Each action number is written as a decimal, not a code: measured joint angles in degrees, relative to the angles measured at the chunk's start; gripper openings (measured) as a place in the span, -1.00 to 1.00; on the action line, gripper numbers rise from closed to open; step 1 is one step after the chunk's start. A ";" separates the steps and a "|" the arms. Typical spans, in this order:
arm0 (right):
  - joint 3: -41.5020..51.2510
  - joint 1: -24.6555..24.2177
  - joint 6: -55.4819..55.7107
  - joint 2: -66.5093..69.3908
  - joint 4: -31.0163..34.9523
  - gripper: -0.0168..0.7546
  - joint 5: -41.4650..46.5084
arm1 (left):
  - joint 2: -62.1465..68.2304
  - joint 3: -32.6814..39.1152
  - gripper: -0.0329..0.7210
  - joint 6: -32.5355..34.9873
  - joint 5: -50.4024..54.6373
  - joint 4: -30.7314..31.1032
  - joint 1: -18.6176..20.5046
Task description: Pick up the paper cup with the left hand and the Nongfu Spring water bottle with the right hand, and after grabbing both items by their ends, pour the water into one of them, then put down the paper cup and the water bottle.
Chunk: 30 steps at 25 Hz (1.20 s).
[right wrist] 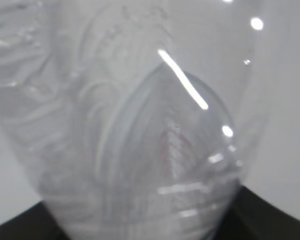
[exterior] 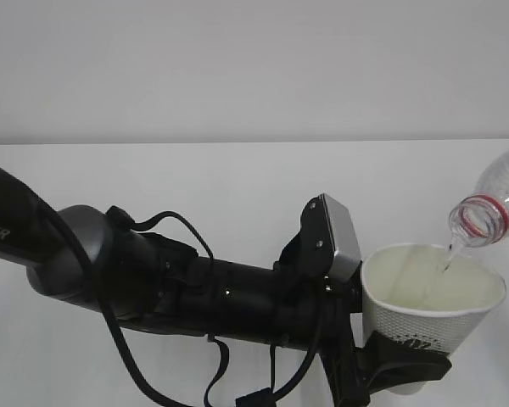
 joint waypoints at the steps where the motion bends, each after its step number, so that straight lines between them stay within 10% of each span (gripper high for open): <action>1: 0.00 0.00 0.00 0.00 0.00 0.12 0.00 | 0.00 0.00 0.44 0.00 0.00 0.00 0.00; 30: 0.00 0.00 -0.96 0.00 0.00 0.12 -0.55 | 0.00 0.00 0.44 0.00 0.00 0.00 0.00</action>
